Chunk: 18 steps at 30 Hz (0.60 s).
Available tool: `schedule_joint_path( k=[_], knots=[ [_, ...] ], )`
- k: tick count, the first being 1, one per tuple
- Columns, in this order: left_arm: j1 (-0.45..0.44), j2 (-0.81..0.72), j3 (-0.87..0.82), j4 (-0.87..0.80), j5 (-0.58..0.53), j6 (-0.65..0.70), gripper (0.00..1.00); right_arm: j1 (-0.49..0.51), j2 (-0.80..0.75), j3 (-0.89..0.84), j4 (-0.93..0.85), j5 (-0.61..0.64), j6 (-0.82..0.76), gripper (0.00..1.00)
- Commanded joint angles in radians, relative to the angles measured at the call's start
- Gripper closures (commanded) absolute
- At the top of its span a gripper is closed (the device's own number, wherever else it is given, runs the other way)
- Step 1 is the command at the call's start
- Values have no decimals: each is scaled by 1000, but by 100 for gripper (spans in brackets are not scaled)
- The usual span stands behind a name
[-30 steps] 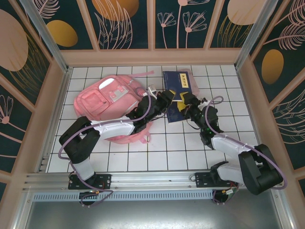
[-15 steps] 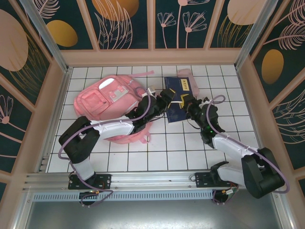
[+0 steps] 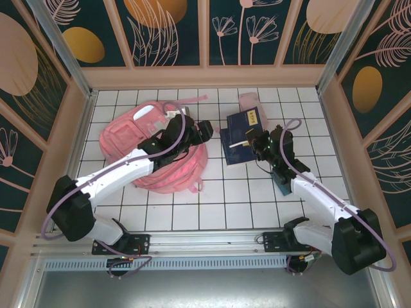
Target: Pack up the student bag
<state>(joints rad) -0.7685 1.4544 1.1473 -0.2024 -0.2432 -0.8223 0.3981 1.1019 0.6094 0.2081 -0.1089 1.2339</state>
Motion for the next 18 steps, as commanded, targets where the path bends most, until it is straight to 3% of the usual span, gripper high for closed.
schedule_joint_path(
  k=[1,4,6,8,15,18],
  knots=[
    [2,-20,48,-315,-94,266,13,-10,-32,50,-74,-23,-86,93],
    [5,-10,65,-418,-132,330,18,-10,-29,46,-88,-36,-82,93],
    [17,-6,59,-448,-96,380,27,-8,-29,41,-87,-46,-72,93],
    [28,13,59,-485,-85,421,30,-8,-30,41,-94,-53,-67,93],
    [43,99,75,-527,-38,529,28,-6,-50,47,-115,-59,-71,93],
    [54,147,101,-538,-69,521,33,-5,-48,52,-116,-70,-75,93]
  ],
)
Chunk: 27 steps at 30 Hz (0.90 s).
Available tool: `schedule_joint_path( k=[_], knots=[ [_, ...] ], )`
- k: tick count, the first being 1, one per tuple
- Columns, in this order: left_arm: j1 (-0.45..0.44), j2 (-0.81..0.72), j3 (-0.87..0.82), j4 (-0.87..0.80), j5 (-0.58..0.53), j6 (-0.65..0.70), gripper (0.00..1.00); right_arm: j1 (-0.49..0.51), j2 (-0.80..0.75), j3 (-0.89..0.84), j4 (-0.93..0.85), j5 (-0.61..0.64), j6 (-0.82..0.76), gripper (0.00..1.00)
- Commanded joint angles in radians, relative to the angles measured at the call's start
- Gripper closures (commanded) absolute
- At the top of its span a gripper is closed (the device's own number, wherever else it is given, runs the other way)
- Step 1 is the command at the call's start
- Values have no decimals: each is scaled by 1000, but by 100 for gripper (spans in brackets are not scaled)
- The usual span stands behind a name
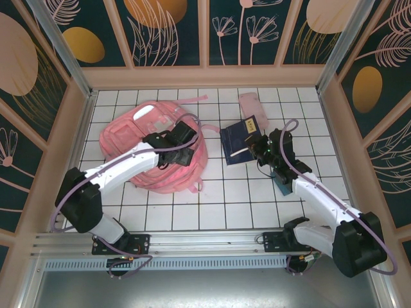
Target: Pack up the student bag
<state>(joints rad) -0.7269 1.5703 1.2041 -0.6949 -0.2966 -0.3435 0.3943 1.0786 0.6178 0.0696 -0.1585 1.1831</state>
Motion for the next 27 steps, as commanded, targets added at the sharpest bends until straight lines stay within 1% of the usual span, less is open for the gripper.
schedule_joint_path(
  k=[1,2,5,8,11,12,15,21,24,26,27],
  knots=[
    [16,45,51,-45,-26,38,38,0,-25,43,23,-24,-26,93],
    [23,54,55,-41,-20,40,43,-2,-25,43,22,-26,-26,93],
    [32,80,57,-34,17,67,46,-1,-25,39,22,-30,-28,93],
    [38,95,58,-48,37,98,43,-2,-26,38,21,-36,-30,93],
    [43,98,58,-34,122,129,39,-2,-25,35,21,-36,-36,93],
    [43,101,60,-30,132,135,38,-2,-25,35,22,-37,-36,93],
    [43,138,81,-57,79,138,39,-1,-22,32,31,-42,-32,93],
    [44,231,135,-92,15,130,51,-1,-22,24,38,-44,-31,93],
    [43,247,161,-98,-28,127,64,-1,-23,22,35,-47,-32,93],
    [43,251,187,-114,-53,124,76,-1,-26,22,31,-46,-34,93],
    [43,250,200,-126,-66,121,79,0,-28,22,29,-44,-36,93]
  ],
)
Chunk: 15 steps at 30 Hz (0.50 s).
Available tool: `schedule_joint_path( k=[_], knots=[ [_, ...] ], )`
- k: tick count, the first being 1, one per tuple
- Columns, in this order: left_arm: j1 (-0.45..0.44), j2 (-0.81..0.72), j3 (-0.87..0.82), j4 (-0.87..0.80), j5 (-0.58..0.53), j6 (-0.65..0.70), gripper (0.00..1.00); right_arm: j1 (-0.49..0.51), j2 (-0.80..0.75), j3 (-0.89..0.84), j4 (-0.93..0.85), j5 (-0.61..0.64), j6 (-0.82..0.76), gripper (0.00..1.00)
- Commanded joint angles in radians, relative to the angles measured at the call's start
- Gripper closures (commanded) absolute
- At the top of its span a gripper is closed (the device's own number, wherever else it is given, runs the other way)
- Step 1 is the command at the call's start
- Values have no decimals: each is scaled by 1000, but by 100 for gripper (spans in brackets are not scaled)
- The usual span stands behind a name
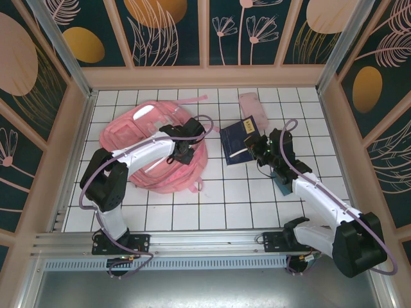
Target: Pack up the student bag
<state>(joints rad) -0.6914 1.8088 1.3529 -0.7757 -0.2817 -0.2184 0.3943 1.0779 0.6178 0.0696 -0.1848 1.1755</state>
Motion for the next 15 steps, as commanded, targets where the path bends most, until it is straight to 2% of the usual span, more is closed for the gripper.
schedule_joint_path(
  k=[1,7,15],
  knots=[
    [7,5,66,-55,-94,-6,82,-1,-30,22,27,-17,-31,93],
    [8,-88,155,-86,-201,-33,94,3,-39,25,48,-43,-67,93],
    [8,-193,233,-75,-299,-6,93,60,-10,46,266,-231,-149,93]
  ],
)
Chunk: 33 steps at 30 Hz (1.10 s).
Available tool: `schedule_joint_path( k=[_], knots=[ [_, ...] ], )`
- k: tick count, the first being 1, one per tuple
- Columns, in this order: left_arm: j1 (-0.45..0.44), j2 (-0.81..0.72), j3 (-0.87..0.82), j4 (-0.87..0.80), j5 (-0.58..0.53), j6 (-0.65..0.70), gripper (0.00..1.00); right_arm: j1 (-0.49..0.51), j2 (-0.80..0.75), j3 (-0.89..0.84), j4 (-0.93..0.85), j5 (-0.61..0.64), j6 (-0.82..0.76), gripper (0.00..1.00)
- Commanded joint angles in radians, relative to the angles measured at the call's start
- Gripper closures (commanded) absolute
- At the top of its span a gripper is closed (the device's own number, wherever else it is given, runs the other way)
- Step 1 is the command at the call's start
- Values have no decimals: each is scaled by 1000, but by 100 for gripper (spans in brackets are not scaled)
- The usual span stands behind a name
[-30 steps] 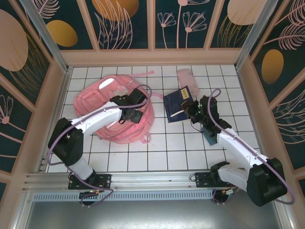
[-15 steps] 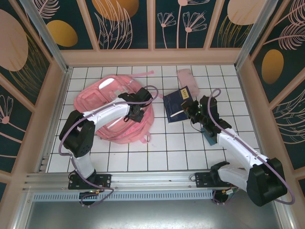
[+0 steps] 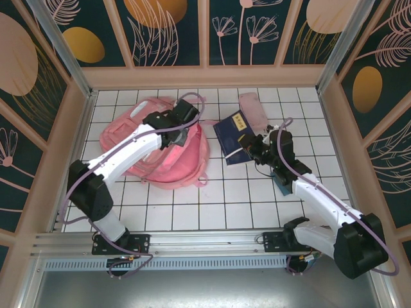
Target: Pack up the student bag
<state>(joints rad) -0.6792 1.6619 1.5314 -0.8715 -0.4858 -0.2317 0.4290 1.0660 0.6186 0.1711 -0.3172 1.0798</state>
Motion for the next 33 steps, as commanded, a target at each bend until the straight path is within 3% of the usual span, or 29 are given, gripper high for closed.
schedule_joint_path(
  k=[1,4,8,18,22,27,33],
  knots=[
    [-4,-48,60,22,-116,7,94,37,10,53,179,-114,-65,93],
    [-5,-53,87,29,-175,-19,94,74,42,79,158,-113,-69,93],
    [-4,-105,82,115,-216,-45,95,139,83,96,75,-4,-78,93],
    [-4,-189,15,219,-119,-27,95,238,273,162,244,-114,-34,93],
    [-4,-201,3,220,-107,-27,95,266,418,245,333,-160,-4,93],
    [-4,-214,-1,219,-107,-41,95,308,640,438,320,-108,-7,94],
    [-4,-223,19,198,-142,-69,95,333,948,665,441,-32,167,95]
  ],
)
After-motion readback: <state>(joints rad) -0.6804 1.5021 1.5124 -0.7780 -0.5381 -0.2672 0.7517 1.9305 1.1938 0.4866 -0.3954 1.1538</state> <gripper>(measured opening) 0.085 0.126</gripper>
